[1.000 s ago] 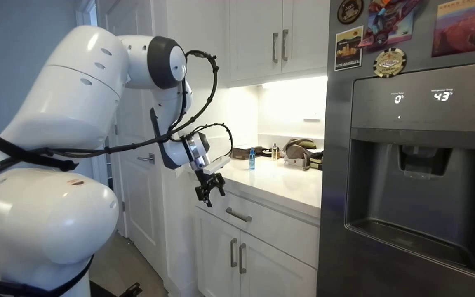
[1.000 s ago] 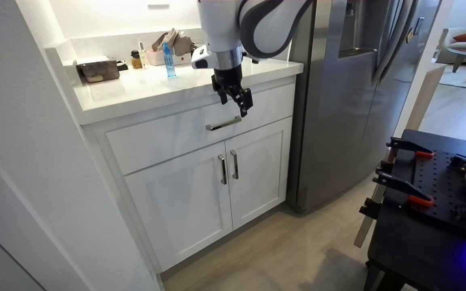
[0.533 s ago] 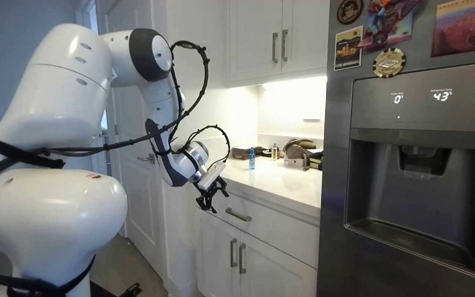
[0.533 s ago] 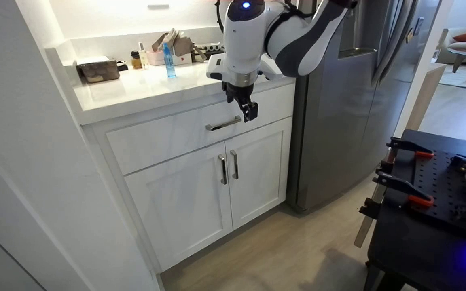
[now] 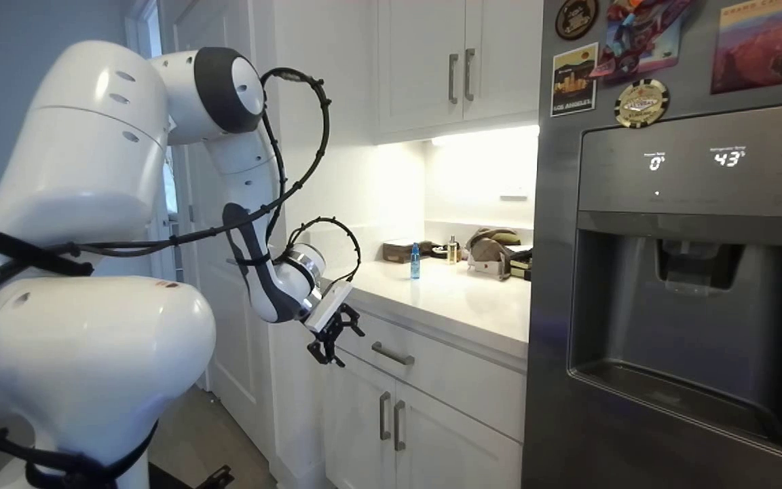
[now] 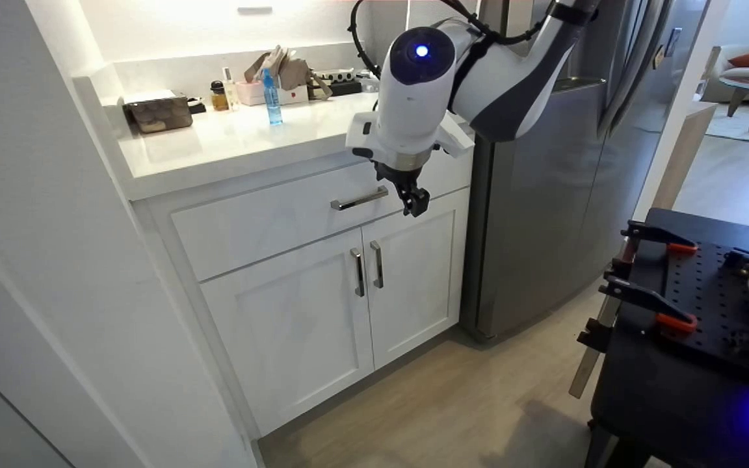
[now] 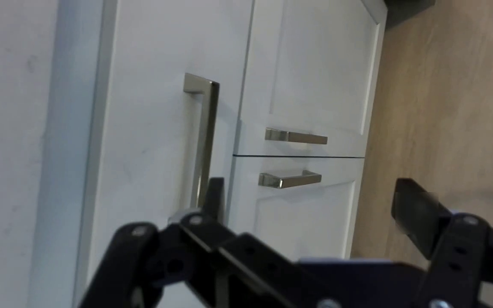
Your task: Open the drawer
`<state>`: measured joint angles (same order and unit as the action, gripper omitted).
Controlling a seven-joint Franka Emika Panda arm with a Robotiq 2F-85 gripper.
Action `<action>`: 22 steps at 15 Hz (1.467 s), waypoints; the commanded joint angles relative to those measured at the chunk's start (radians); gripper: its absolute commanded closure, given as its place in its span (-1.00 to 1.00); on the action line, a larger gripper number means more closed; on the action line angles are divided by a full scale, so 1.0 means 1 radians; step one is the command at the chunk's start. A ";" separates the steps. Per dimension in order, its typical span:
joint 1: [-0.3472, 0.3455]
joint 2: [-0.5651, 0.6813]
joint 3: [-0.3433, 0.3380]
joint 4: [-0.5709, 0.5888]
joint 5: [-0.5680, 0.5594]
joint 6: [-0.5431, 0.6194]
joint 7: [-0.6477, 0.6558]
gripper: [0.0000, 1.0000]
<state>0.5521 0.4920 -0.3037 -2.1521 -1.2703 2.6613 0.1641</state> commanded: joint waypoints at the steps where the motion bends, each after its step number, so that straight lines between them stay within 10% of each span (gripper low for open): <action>1: -0.115 -0.003 0.132 -0.002 -0.071 -0.074 0.038 -1.00; 9: -0.302 0.108 0.315 0.114 -0.130 -0.160 0.028 -1.00; 22: -0.326 0.263 0.330 0.327 -0.221 -0.176 0.080 -1.00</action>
<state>0.2307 0.7343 0.0137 -1.8694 -1.4466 2.5209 0.1996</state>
